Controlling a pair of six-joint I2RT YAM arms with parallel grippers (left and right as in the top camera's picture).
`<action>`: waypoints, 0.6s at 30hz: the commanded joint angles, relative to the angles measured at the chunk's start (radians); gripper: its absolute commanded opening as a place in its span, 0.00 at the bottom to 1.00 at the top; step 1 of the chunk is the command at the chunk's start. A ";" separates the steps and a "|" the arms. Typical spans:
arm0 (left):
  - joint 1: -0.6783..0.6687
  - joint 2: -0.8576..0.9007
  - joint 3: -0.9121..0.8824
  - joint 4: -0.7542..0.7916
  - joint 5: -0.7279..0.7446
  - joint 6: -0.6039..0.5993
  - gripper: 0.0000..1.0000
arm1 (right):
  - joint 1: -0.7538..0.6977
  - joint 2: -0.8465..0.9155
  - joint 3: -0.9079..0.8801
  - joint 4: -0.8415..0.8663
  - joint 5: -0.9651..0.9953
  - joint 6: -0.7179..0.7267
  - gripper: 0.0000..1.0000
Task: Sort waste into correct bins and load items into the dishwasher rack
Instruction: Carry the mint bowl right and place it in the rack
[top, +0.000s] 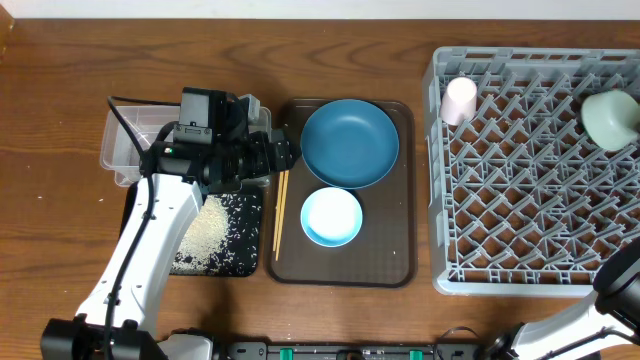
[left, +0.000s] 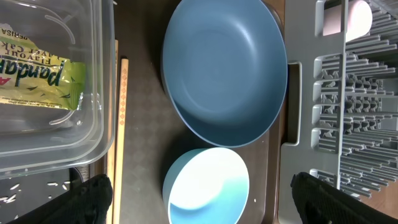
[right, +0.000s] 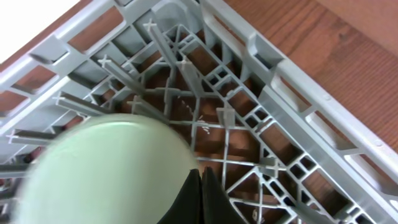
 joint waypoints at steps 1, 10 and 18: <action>-0.002 -0.001 -0.002 -0.004 -0.013 0.003 0.95 | 0.020 -0.021 0.004 0.004 -0.062 0.016 0.01; -0.002 -0.001 -0.002 -0.004 -0.013 0.003 0.95 | 0.095 -0.042 0.008 0.016 -0.153 -0.032 0.01; -0.002 -0.001 -0.002 -0.004 -0.013 0.003 0.95 | 0.298 -0.042 0.007 -0.040 -0.161 -0.032 0.01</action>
